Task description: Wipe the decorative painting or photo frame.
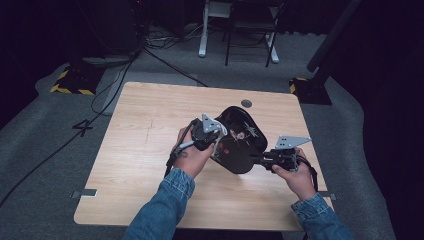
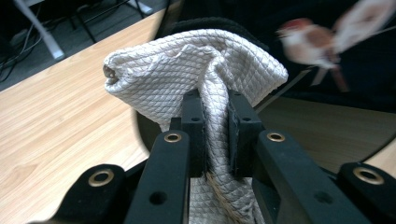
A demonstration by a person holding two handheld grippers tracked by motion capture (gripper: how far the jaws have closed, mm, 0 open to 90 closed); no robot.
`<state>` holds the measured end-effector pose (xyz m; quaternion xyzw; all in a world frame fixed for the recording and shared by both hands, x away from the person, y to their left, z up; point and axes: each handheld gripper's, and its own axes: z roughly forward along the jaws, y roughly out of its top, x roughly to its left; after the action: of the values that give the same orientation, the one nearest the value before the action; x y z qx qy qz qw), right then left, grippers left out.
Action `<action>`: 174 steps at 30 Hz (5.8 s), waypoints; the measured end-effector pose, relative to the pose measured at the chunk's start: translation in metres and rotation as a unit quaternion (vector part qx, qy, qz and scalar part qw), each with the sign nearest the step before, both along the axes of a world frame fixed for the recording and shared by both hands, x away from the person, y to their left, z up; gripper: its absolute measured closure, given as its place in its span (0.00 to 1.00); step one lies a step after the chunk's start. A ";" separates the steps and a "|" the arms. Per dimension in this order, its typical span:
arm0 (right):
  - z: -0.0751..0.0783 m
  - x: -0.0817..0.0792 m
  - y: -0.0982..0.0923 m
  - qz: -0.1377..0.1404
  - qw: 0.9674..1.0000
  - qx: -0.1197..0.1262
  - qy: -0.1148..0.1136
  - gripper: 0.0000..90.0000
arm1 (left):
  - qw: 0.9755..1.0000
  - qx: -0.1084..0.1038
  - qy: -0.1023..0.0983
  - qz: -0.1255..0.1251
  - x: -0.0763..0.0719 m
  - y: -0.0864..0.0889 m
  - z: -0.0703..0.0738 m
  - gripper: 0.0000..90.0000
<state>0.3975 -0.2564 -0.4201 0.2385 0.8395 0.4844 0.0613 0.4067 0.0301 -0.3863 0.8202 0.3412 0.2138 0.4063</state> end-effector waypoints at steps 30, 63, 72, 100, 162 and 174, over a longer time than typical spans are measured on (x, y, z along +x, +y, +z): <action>0.000 0.003 0.001 0.001 1.000 0.004 0.001 0.87 | 1.000 0.000 -0.009 -0.028 -0.008 -0.012 -0.006 0.89; 0.000 0.002 0.001 0.007 1.000 0.005 0.004 0.86 | 0.999 -0.007 0.021 0.032 0.014 0.029 -0.026 0.89; 0.000 0.002 0.002 0.004 1.000 0.004 0.004 0.86 | 0.999 -0.008 0.017 -0.025 0.000 0.002 -0.022 0.88; 0.000 0.002 0.002 0.002 1.000 0.007 0.007 0.85 | 0.999 -0.012 0.030 -0.017 0.010 0.010 -0.036 0.88; -0.001 0.001 0.002 0.003 1.000 0.008 0.010 0.84 | 0.997 -0.017 0.070 0.005 0.022 0.020 -0.062 0.88; 0.000 -0.002 0.003 -0.005 1.000 0.003 0.005 0.84 | 0.997 -0.017 0.076 0.015 0.028 0.027 -0.067 0.88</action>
<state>0.3959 -0.2532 -0.4198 0.2452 0.8373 0.4852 0.0584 0.4345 0.0570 -0.4536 0.8219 0.3875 0.1510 0.3894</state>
